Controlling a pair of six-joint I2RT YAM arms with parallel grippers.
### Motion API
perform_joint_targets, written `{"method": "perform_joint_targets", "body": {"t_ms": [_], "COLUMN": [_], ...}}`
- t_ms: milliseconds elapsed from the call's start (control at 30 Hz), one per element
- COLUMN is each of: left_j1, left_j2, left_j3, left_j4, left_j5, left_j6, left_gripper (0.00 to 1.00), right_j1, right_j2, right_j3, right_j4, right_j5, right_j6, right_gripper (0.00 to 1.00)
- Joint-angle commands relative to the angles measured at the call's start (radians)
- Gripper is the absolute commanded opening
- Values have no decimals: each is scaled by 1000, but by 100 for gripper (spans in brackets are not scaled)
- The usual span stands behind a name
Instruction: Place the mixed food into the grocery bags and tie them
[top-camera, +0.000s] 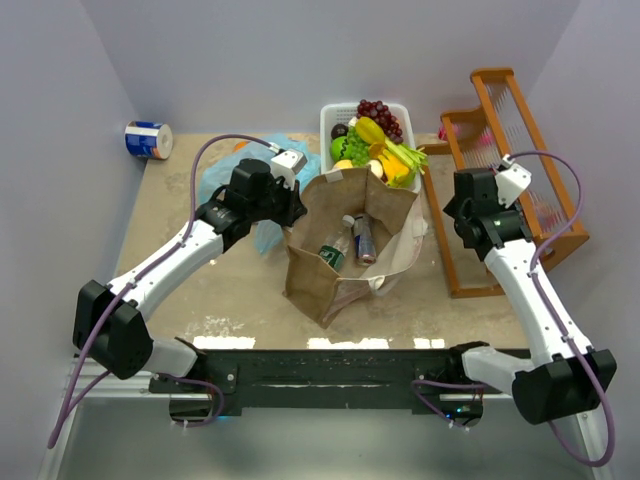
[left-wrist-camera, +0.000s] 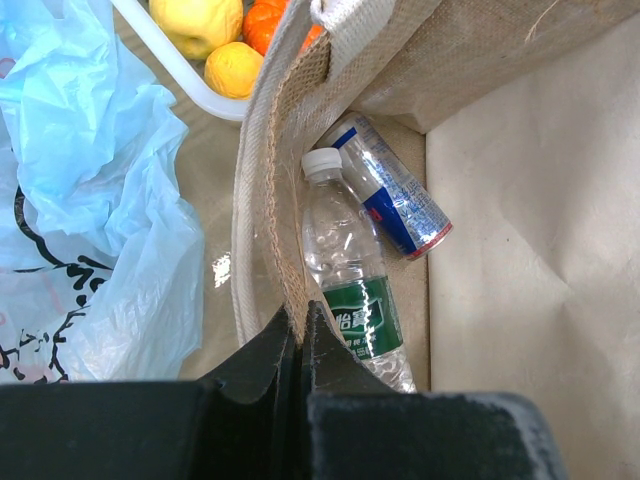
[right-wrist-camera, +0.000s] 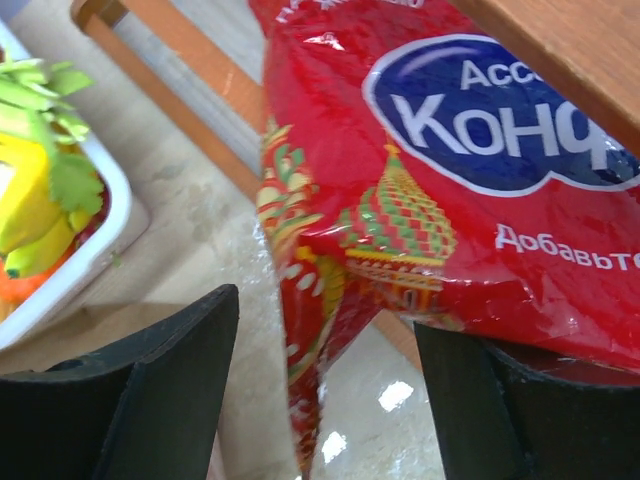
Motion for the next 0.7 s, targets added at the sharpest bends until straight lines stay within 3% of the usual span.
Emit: {"method": "perform_joint_targets", "body": {"t_ms": [0, 100, 133, 167, 400, 667], "left_j1": [3, 5, 3, 3, 3, 5], "left_j2": [-38, -38, -35, -35, -32, -27], "left_j3": [7, 6, 6, 6, 6, 4], "left_j4": [79, 80, 79, 80, 80, 82], "left_j5": [2, 2, 5, 5, 16, 12], "left_j6": [16, 18, 16, 16, 12, 13], "left_gripper": [0, 0, 0, 0, 0, 0], "right_j1": [-14, -12, -14, -12, -11, 5], "right_j2": [-42, -82, -108, -119, -172, -114], "right_j3": [-32, -43, -51, -55, -121, -22], "right_j4": [94, 127, 138, 164, 394, 549], "right_j5": [59, 4, -25, -44, -322, -515], "right_j6": [18, -2, -5, -13, -27, -77], "right_gripper": [60, 28, 9, 1, 0, 0]}}
